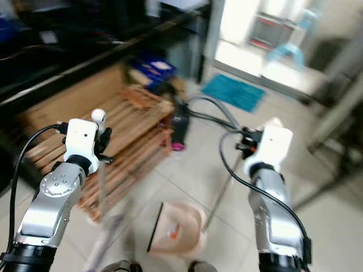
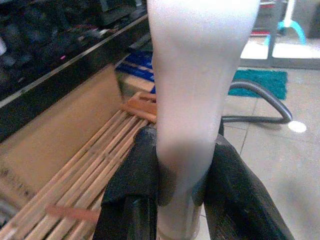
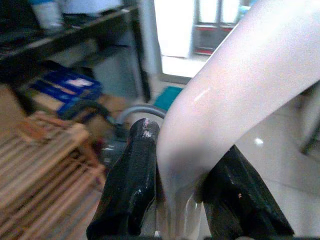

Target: Sweep floor

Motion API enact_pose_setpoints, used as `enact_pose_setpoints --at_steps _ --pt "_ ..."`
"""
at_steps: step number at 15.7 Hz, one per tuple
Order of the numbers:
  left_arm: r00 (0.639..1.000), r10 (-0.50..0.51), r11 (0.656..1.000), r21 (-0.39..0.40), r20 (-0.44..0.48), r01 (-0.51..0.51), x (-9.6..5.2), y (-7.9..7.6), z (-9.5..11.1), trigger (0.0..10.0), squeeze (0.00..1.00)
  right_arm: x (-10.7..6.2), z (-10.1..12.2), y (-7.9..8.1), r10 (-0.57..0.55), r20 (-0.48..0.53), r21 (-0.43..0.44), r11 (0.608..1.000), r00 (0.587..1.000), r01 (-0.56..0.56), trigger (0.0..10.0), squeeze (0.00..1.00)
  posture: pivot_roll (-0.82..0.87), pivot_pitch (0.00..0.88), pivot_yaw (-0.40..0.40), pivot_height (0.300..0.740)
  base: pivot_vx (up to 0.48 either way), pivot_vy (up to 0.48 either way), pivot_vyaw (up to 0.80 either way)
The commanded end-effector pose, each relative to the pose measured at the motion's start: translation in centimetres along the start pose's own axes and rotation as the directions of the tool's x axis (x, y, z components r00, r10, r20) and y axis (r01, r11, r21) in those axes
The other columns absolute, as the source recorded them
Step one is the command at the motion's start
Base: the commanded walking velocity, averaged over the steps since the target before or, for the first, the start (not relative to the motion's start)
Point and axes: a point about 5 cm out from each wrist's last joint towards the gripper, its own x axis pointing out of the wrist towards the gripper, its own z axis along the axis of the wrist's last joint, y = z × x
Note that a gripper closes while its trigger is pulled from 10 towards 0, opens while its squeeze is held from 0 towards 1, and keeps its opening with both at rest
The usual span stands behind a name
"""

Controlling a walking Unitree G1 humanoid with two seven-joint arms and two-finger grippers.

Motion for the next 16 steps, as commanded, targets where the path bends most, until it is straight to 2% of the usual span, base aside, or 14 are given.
enact_pose_setpoints --at_steps 1,4,6,11,12,13,16 --pt "0.999 -0.004 1.0 0.016 0.037 0.003 -0.08 -0.24 0.45 10.0 0.0 -0.13 0.88 -0.14 -0.017 0.031 -0.008 1.0 0.999 0.018 10.0 0.0 0.0 0.06 0.008 0.74 0.0 0.0 -0.8" --pt "0.997 0.022 0.999 0.026 0.079 -0.024 0.04 -0.07 0.96 10.0 0.0 -0.41 1.47 -0.27 -0.058 0.064 -0.056 0.997 0.996 0.062 10.0 0.0 0.0 0.061 0.014 0.74 0.0 0.0 -0.8" --pt "0.998 0.007 1.0 -0.013 0.063 -0.007 -0.01 -0.31 0.74 10.0 0.0 -0.59 1.25 0.09 -0.067 0.059 -0.047 0.996 0.996 0.07 10.0 0.0 0.0 0.065 0.015 0.74 0.0 0.0 -0.8" --pt "0.998 0.003 1.0 -0.02 0.064 -0.002 -0.03 -0.59 0.68 10.0 0.0 -0.89 1.29 0.4 -0.042 0.058 -0.027 0.999 0.997 0.044 10.0 0.0 -0.01 0.067 0.017 0.74 0.0 0.0 -0.8" --pt "0.998 0.026 0.999 -0.039 0.056 -0.024 -0.04 -0.42 0.52 10.0 0.0 -0.81 1.5 0.28 -0.062 0.07 0.012 0.998 0.996 0.061 10.0 0.0 -0.01 0.073 0.019 0.74 0.0 0.0 -0.8" --pt "0.998 0.041 0.998 -0.043 0.055 -0.038 -0.01 -0.23 0.52 10.0 0.0 -0.88 1.0 0.57 -0.025 0.026 -0.003 1.0 0.999 0.025 10.0 0.0 -0.01 0.074 0.017 0.74 0.0 0.0 -0.8" --pt "0.997 0.055 0.998 -0.028 0.057 -0.053 -0.11 -0.04 0.41 10.0 0.0 -0.86 0.78 0.57 -0.03 0.017 -0.023 0.999 0.999 0.03 10.0 0.0 -0.01 0.069 0.008 0.74 0.0 0.0 -0.8"
